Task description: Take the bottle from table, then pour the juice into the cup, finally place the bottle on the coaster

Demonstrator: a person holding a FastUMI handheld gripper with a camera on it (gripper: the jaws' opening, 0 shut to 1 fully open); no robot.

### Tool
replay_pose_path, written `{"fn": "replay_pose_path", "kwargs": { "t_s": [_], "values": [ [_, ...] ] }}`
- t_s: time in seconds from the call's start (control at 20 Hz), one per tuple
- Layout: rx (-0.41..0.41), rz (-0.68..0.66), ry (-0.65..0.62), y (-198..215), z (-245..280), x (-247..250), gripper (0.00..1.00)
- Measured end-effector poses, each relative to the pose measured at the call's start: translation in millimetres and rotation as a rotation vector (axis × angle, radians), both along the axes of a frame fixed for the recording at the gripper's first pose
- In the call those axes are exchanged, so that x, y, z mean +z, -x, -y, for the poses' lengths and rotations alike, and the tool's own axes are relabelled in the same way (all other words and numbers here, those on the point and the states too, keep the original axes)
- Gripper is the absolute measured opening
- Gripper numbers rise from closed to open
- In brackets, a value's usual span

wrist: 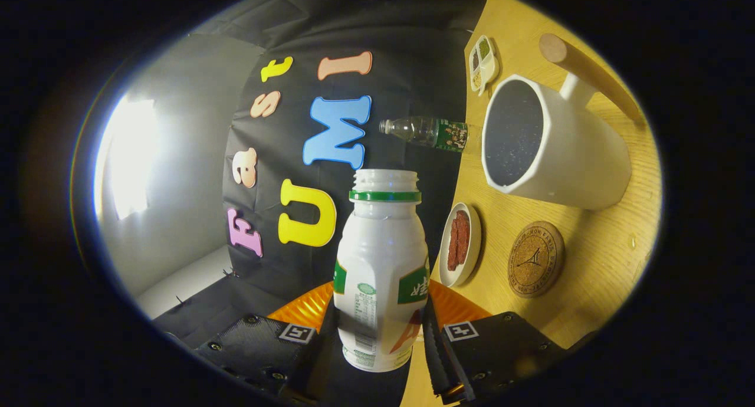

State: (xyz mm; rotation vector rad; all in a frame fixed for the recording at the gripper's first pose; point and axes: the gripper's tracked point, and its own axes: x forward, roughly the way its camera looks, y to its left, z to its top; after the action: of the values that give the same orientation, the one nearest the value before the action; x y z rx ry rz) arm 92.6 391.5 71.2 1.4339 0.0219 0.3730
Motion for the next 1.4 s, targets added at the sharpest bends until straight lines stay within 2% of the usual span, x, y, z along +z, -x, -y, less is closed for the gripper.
{"fn": "replay_pose_path", "kwargs": {
  "t_s": [0.6,1.4],
  "values": [
    [-0.002,0.037,-0.136,3.6,12.1,7.6,0.65],
    [-0.016,0.036,-0.18,1.1,22.2,6.9,0.64]
  ]
}}
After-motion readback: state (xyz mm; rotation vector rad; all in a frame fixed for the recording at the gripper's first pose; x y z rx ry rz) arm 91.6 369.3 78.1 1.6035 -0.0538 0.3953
